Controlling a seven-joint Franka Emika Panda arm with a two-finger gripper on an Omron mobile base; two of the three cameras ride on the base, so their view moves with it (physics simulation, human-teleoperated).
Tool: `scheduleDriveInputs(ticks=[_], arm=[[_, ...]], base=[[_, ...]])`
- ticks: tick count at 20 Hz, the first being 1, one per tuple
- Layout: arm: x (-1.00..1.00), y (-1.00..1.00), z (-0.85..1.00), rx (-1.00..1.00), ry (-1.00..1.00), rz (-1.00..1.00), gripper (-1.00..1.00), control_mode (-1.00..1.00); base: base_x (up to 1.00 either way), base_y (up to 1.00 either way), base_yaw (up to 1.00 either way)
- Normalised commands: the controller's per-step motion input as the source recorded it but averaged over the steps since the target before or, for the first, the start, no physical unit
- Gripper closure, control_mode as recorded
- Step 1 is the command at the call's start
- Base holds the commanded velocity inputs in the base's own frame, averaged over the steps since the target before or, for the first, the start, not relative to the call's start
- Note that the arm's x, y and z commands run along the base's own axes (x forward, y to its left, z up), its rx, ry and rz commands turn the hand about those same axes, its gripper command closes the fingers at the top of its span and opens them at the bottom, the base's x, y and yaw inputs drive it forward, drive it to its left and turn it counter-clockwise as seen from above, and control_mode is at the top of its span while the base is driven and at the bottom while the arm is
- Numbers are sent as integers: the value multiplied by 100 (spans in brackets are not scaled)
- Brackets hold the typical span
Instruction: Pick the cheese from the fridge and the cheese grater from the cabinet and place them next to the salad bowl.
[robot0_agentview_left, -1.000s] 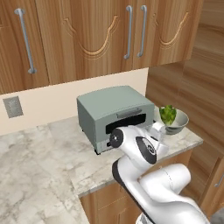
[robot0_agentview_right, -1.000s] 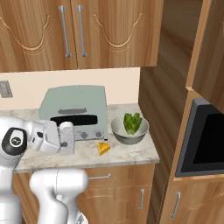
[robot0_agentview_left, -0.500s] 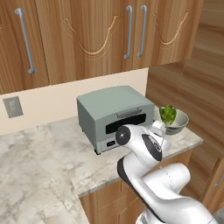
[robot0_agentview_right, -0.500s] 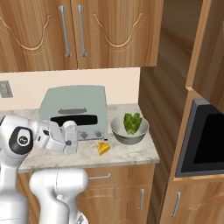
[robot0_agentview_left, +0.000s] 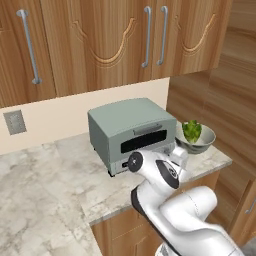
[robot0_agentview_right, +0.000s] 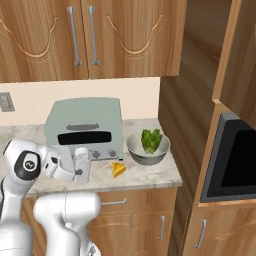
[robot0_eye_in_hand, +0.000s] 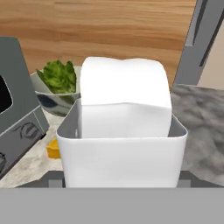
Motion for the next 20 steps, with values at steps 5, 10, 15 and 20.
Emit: scheduleDriveInputs(ticks=[5,10,15,20], arm=[[1,0,-49,0,-25,1,100,-100],[20,-6,-54,0,-25,0,100,-100],[22,-17,-58,0,-14,0,100,-100],[23,-28,-30,-2,-4,0,100,-100]], base=[[0,0,0],[0,0,0],[0,0,0],[0,0,0]])
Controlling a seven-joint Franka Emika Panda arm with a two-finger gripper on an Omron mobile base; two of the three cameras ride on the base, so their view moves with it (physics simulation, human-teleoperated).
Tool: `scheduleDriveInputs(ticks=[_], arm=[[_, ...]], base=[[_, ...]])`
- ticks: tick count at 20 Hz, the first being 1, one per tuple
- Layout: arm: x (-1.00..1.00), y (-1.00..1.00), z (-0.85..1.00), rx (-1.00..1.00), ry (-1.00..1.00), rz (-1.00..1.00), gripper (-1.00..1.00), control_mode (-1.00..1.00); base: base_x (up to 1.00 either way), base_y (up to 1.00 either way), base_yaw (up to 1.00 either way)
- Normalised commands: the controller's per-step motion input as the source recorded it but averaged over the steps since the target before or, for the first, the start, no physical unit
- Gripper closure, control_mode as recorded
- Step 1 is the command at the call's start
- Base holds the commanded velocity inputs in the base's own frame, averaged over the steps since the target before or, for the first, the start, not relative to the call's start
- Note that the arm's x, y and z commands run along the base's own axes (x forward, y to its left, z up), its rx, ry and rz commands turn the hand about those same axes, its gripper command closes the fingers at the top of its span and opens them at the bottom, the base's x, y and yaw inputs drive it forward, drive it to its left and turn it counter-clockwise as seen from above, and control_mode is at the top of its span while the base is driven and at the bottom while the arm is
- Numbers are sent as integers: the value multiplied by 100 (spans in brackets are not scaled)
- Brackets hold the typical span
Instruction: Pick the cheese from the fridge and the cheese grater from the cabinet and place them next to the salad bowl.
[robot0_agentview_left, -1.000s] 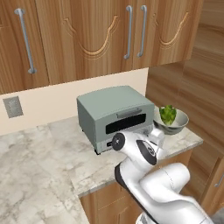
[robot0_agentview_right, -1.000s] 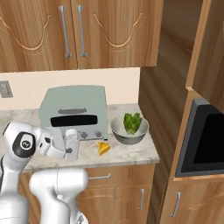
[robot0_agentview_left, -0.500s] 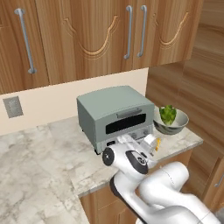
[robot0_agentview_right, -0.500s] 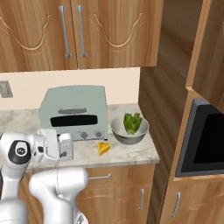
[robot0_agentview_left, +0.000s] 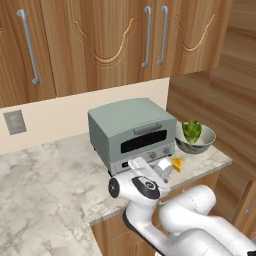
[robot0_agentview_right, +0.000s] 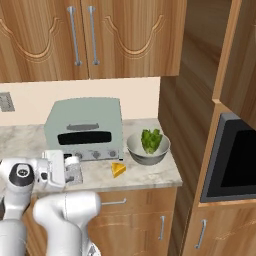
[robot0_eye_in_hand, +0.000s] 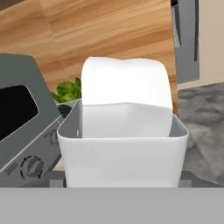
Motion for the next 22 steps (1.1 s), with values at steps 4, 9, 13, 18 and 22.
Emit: scheduleDriveInputs(ticks=[4,9,13,18,22], arm=[[23,-33,0,-7,0,-8,100,-100],[38,-36,-6,-4,0,-12,100,-100],[19,-36,-21,0,0,-8,100,-100],[0,-39,-23,0,-1,-8,100,-100],[0,-39,-13,0,-2,0,100,-100]], base=[[0,0,0],[0,0,0],[0,0,0],[0,0,0],[0,0,0]])
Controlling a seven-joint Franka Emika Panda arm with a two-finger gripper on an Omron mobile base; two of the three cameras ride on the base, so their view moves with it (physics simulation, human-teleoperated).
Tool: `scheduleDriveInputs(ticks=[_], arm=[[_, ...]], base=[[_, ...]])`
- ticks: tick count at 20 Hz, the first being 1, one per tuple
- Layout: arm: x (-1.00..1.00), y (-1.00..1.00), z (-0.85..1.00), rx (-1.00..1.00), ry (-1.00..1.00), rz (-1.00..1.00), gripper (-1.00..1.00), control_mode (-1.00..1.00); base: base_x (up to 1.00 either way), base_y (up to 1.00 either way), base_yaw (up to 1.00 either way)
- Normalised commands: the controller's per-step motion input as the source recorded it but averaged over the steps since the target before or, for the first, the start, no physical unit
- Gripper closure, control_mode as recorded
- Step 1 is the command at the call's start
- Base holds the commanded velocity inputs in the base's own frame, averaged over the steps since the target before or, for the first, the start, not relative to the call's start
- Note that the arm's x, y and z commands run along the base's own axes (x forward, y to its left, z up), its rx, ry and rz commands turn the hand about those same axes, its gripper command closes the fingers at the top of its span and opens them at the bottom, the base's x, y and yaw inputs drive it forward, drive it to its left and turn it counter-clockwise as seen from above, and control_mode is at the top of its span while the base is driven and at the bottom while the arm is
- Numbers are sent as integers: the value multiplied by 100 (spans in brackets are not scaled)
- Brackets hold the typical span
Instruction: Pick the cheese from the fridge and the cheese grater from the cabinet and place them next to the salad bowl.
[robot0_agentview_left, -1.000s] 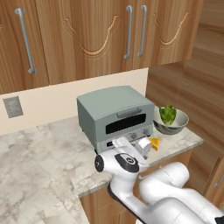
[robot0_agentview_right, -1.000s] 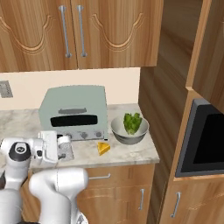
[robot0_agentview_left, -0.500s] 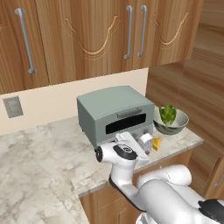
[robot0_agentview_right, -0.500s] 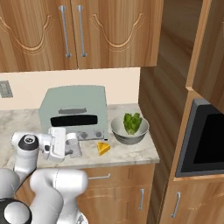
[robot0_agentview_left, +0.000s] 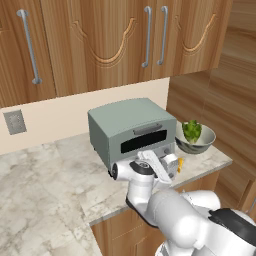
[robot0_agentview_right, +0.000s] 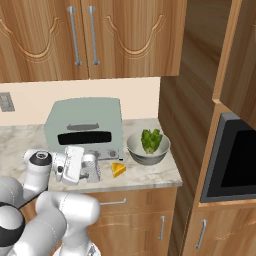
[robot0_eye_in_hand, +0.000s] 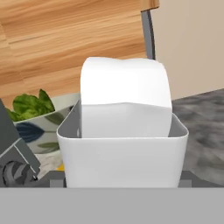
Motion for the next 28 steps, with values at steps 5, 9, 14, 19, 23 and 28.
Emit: scheduleDriveInputs(ticks=[5,9,14,19,23,28], arm=[[0,-43,-8,0,-4,16,100,-100],[0,-40,-8,0,-2,22,100,-100],[0,-23,-14,0,-4,11,100,-100],[0,-9,-12,0,-1,0,100,-100],[0,0,-37,0,0,0,100,-100],[0,0,-37,0,0,0,100,-100]], base=[[0,0,0],[0,0,0],[0,0,0],[0,0,0],[0,0,0],[0,0,0]])
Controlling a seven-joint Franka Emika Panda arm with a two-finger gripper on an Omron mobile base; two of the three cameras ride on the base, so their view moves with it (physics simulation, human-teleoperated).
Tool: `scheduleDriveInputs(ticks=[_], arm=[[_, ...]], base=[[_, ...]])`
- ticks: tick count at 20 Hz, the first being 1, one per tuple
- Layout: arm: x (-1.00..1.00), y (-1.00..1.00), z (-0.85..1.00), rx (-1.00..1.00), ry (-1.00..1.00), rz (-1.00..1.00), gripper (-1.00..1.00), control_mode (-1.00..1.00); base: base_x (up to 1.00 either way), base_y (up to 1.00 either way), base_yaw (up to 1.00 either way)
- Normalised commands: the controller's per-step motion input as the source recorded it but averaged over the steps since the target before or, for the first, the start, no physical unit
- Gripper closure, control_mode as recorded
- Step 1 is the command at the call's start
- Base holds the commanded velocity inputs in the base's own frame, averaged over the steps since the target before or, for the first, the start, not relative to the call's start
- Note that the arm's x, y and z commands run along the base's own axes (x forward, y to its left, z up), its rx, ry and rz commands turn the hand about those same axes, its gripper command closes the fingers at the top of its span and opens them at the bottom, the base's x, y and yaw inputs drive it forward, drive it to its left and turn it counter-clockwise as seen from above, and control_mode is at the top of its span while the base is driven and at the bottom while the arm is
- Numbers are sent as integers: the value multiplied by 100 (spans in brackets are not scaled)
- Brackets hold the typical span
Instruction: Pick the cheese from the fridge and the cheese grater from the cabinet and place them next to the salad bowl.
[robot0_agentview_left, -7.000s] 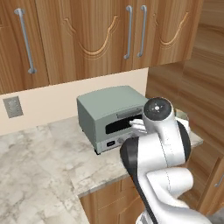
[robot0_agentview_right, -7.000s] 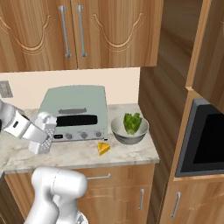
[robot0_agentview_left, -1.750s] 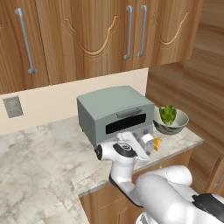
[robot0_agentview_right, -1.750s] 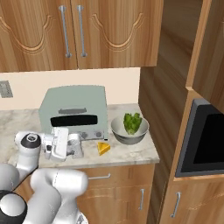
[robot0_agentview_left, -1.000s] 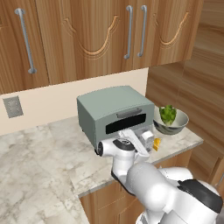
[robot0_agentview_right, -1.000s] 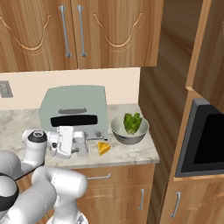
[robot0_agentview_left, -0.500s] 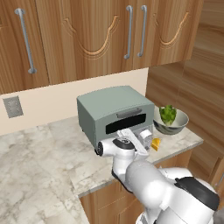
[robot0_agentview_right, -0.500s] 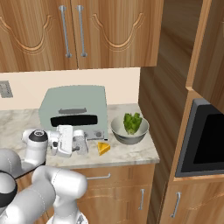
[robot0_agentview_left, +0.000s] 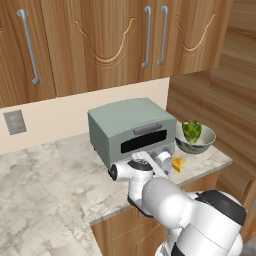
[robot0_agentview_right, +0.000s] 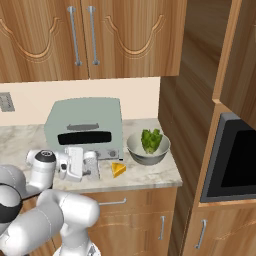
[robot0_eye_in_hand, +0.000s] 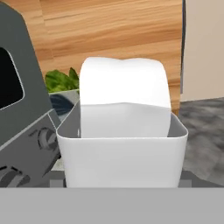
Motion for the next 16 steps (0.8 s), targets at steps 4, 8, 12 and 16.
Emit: scheduleDriveInputs(ticks=[4,8,12,16], arm=[[0,0,-35,0,0,0,100,-100],[0,-9,-32,0,-12,0,100,-100],[0,-37,-17,0,-13,0,100,-100],[0,-29,-10,0,-9,0,100,-100]], base=[[0,0,0],[0,0,0],[0,0,0],[0,0,0]])
